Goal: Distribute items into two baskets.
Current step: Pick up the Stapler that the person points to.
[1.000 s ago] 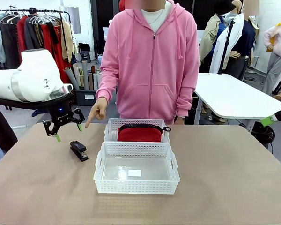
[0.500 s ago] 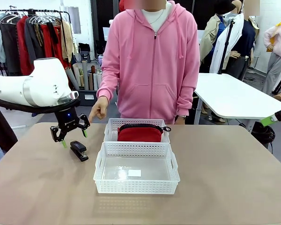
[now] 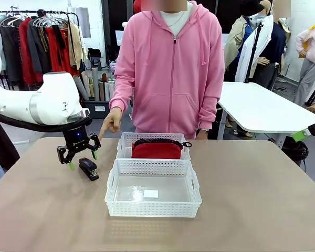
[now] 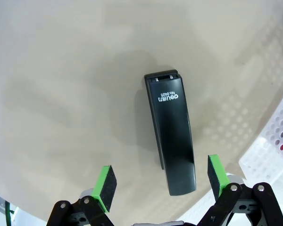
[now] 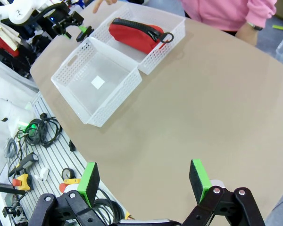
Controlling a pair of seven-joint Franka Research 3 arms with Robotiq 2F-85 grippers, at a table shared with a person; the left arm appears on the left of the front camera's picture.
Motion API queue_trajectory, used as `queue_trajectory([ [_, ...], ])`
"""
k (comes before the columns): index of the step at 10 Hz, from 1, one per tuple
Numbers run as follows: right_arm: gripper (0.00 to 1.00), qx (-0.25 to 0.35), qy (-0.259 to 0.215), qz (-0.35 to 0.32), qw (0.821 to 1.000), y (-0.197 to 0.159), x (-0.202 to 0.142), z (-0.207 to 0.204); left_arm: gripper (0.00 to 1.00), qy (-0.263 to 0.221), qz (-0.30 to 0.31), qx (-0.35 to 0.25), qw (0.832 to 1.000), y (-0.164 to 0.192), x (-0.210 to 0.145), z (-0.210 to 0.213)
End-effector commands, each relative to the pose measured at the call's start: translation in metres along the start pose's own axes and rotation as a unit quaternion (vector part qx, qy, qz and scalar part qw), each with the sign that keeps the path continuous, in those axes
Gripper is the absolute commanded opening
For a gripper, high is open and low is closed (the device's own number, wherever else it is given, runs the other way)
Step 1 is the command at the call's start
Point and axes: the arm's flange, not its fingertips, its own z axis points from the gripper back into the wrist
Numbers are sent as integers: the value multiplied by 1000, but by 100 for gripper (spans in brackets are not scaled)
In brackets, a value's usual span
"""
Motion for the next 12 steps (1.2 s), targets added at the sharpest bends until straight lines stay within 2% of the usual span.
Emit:
queue_trajectory([
  [1, 100, 5, -8, 0, 1000, 0, 2, -1, 100, -20, 2, 10, 1000, 1, -1, -8],
  [7, 100, 5, -8, 0, 1000, 0, 2, -1, 100, -34, -8, 18, 999, 5, -2, -27],
  [12, 100, 5, -8, 0, 1000, 0, 2, -1, 100, -13, -18, 12, 1000, 4, -2, -27],
])
